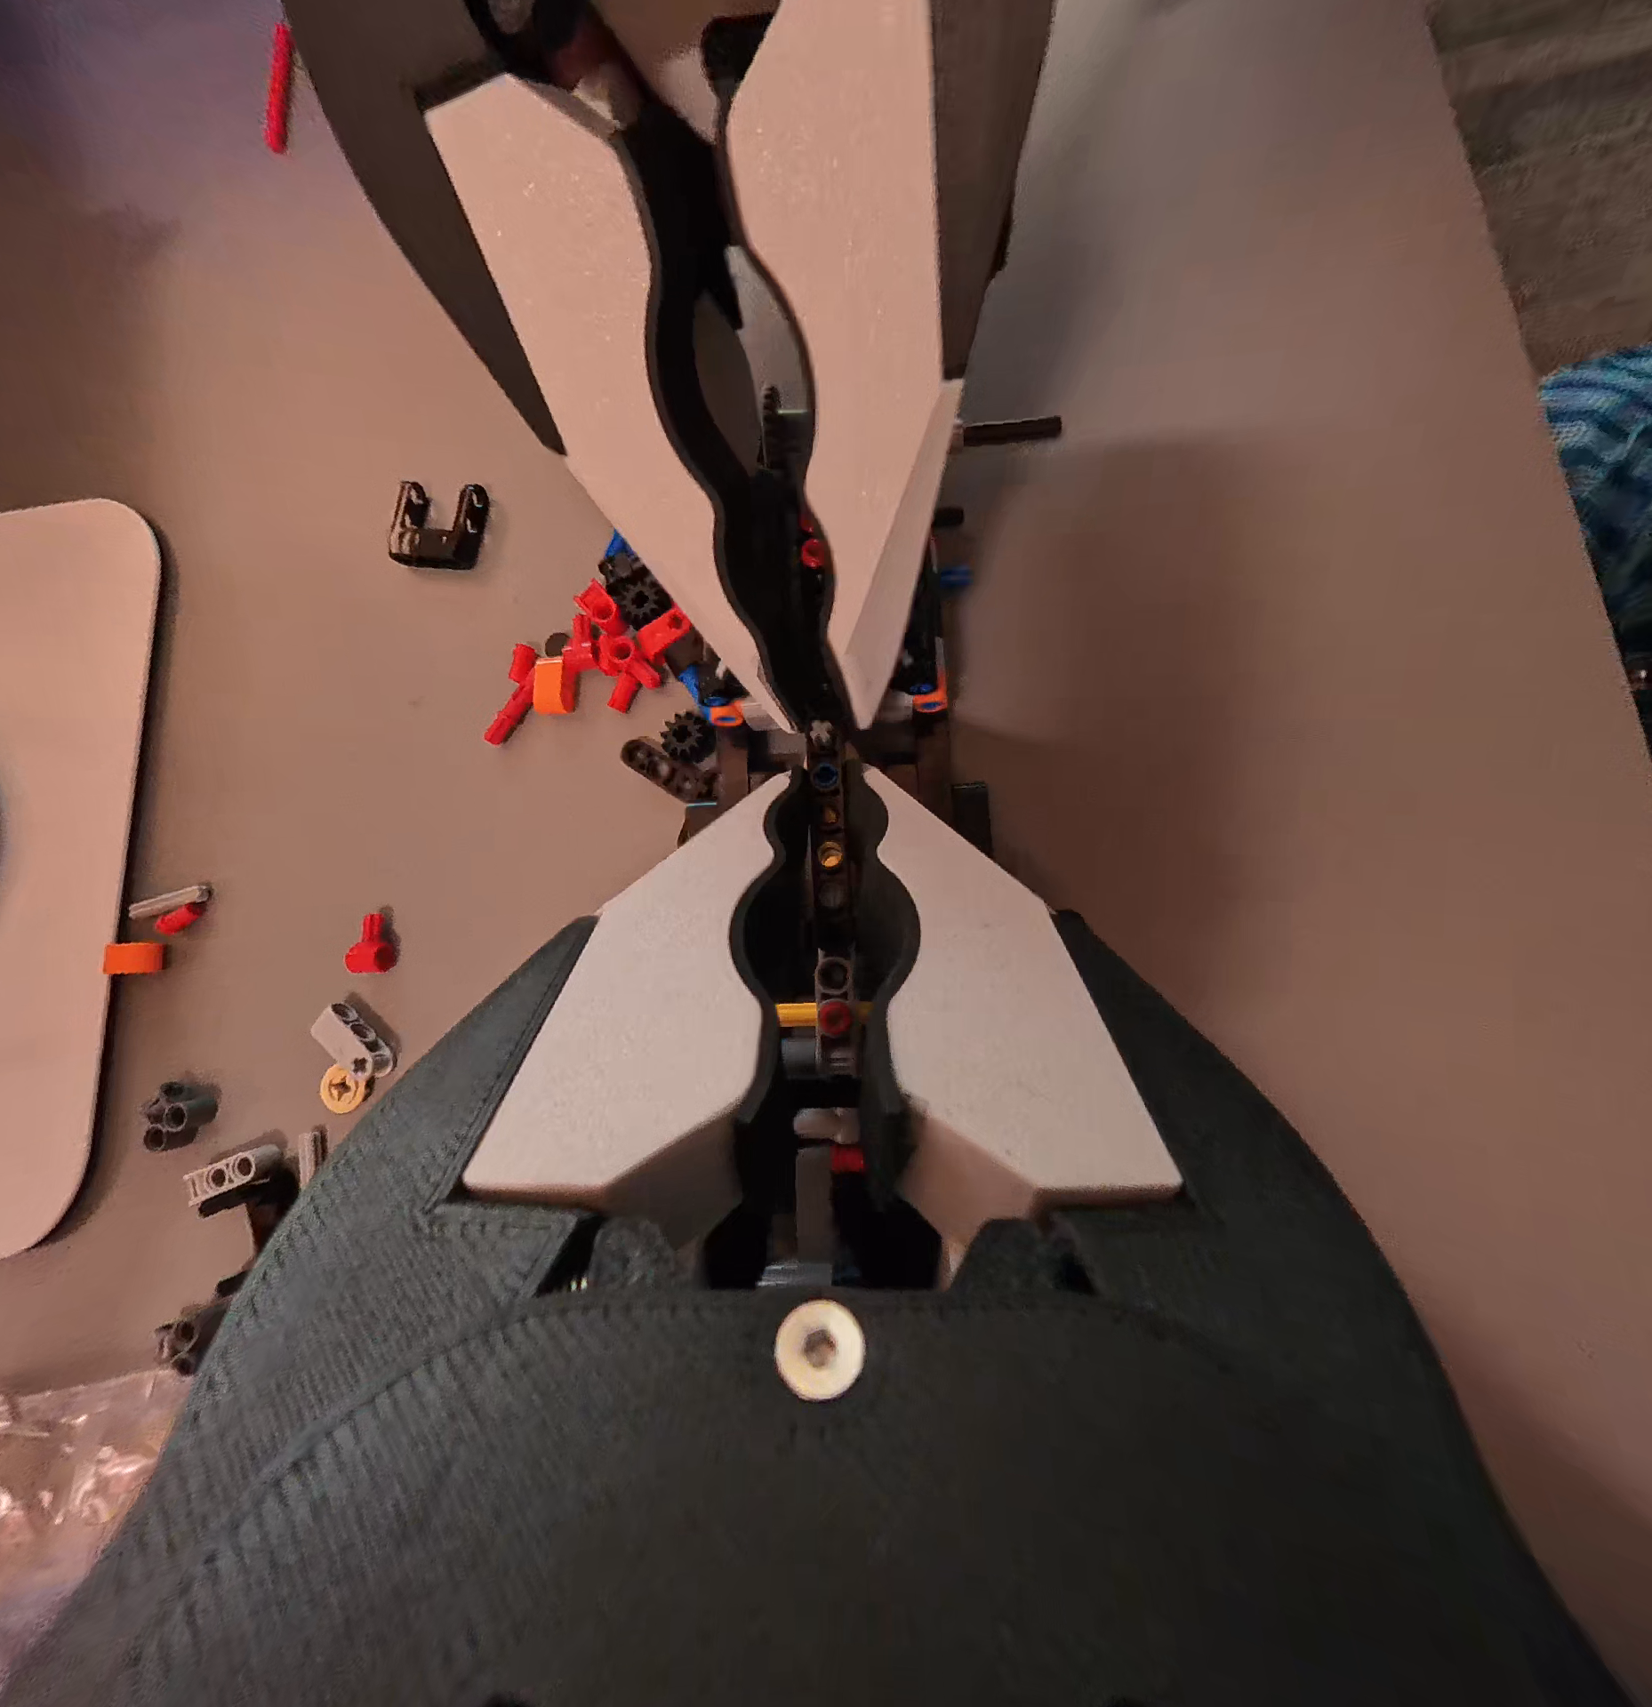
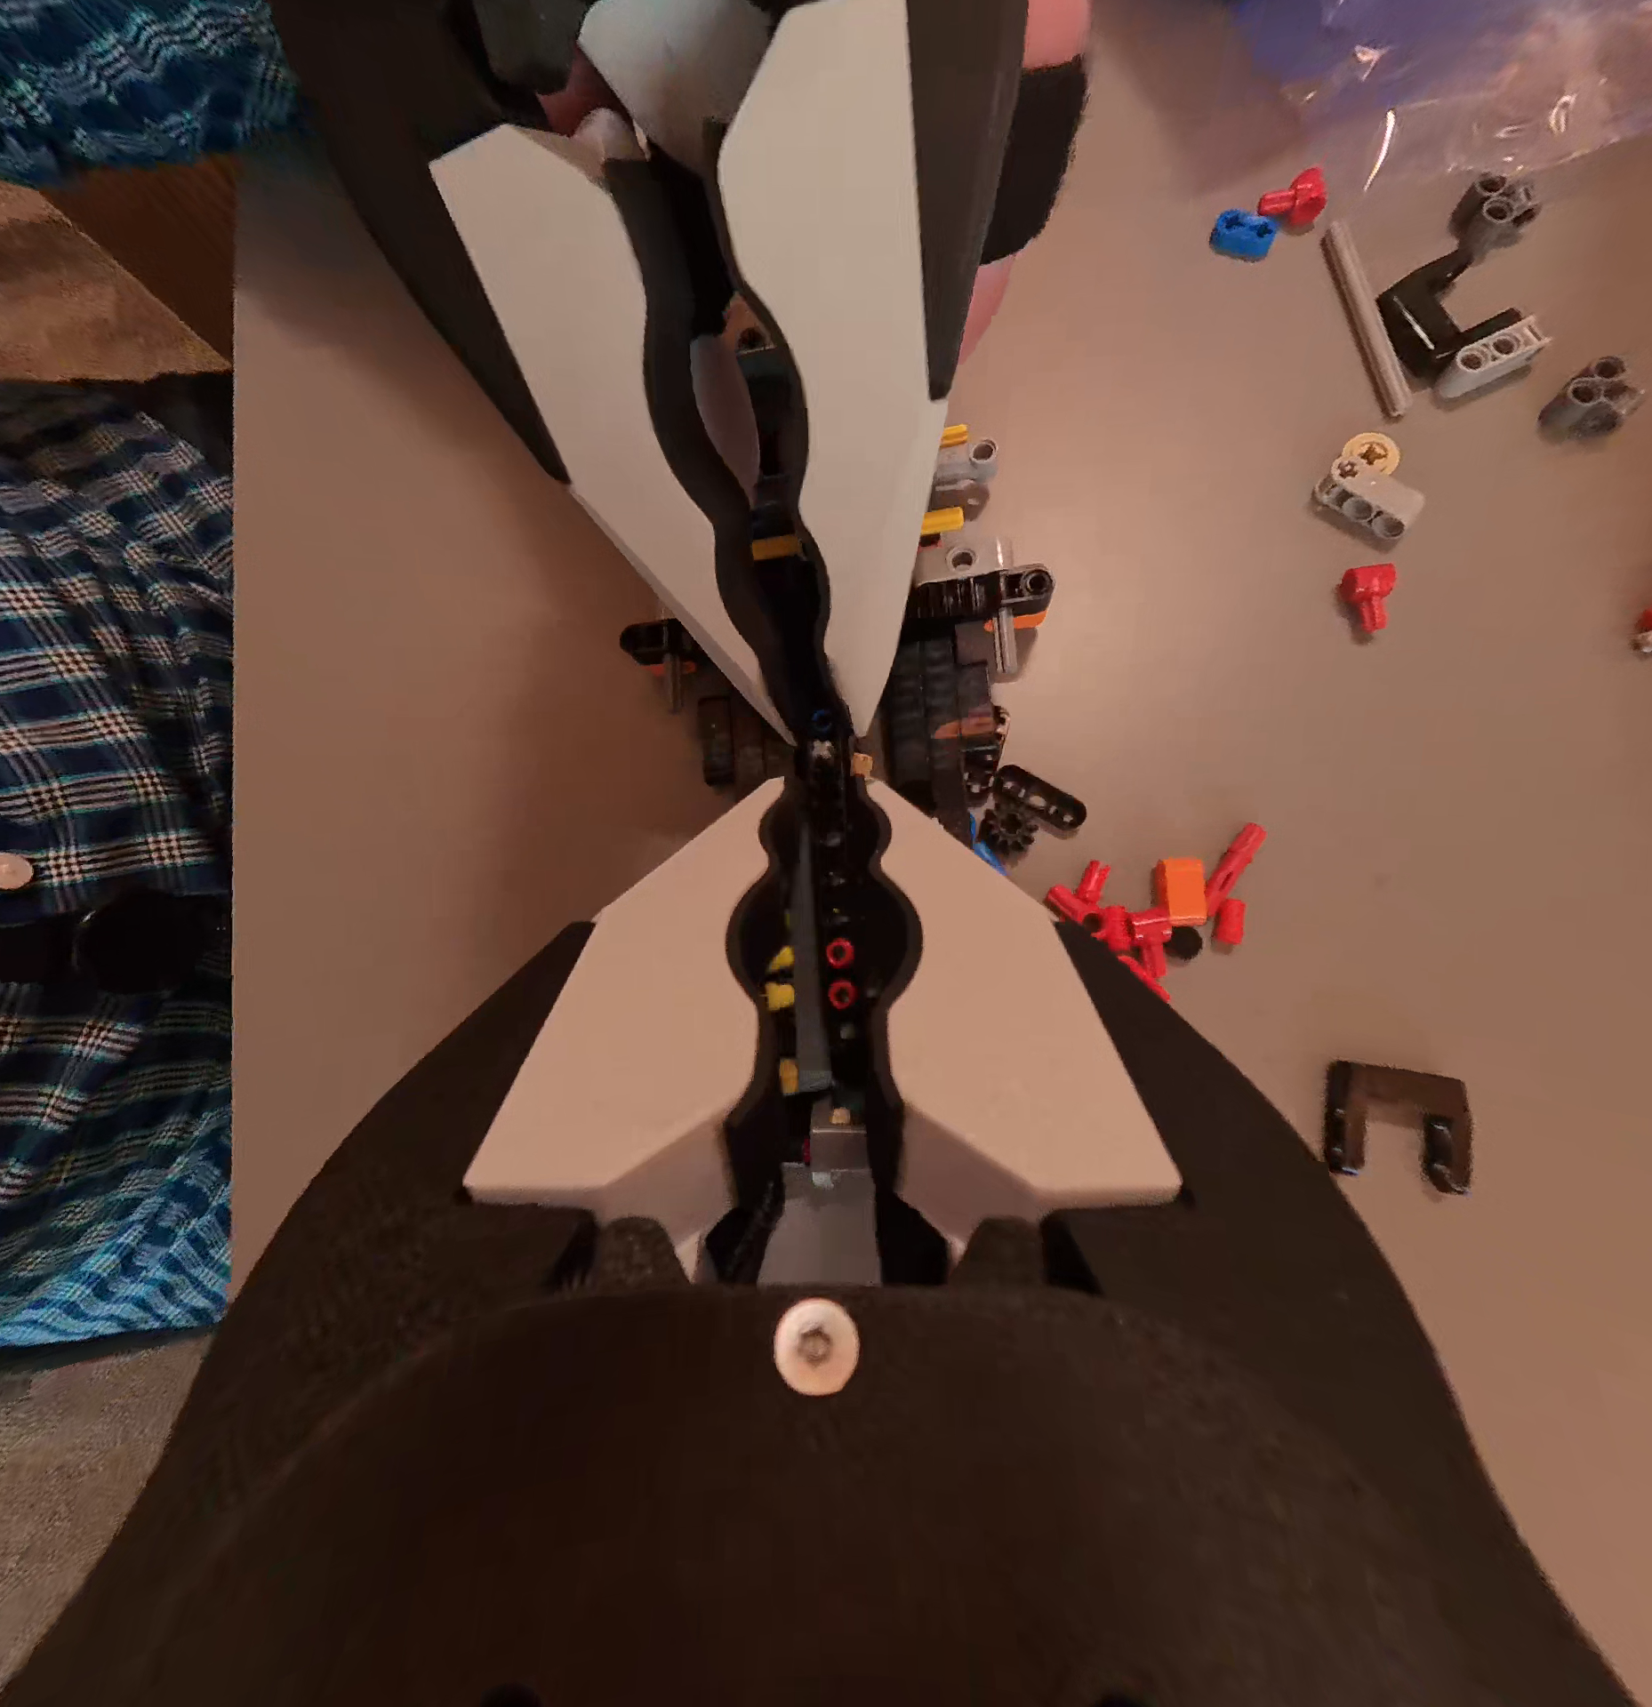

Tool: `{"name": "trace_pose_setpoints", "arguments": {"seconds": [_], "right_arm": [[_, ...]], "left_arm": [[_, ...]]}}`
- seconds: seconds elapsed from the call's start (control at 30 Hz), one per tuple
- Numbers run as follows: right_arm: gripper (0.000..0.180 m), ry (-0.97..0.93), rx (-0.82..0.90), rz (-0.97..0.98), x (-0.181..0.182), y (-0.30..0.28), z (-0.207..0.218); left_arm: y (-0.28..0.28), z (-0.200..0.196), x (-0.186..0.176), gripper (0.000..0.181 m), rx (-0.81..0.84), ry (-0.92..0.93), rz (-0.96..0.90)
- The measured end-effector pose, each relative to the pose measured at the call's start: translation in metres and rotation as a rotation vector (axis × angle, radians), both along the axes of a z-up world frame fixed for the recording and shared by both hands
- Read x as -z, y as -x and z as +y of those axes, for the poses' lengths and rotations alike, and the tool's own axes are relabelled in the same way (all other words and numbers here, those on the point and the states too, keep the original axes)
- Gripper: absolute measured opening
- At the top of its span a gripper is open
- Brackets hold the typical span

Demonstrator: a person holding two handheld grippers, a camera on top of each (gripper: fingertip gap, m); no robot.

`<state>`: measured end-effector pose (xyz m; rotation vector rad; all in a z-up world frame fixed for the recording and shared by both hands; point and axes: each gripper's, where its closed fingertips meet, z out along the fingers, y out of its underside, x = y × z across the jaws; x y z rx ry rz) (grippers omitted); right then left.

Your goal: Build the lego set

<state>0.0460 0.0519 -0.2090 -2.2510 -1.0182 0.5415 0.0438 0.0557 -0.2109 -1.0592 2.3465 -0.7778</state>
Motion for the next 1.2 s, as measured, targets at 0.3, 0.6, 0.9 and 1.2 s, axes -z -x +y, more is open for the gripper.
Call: {"name": "trace_pose_setpoints", "arguments": {"seconds": [0.3,0.6,0.9,1.2], "right_arm": [[0.040,0.071,-0.005,0.172,-0.013,0.006,-0.015],[0.046,-0.008,-0.065,-0.091,-0.013,0.003,-0.021],[0.025,-0.081,0.089,-0.073,-0.040,-0.047,-0.038],[0.068,-0.033,0.231,-0.025,-0.001,-0.074,-0.054]], "left_arm": [[0.001,-0.001,-0.001,0.007,0.000,0.044,0.012],[0.004,0.002,0.010,0.006,0.017,-0.018,0.055],[0.007,0.009,-0.018,0.027,-0.016,0.074,-0.027],[0.064,0.045,-0.016,0.066,-0.230,0.041,0.009]]}}
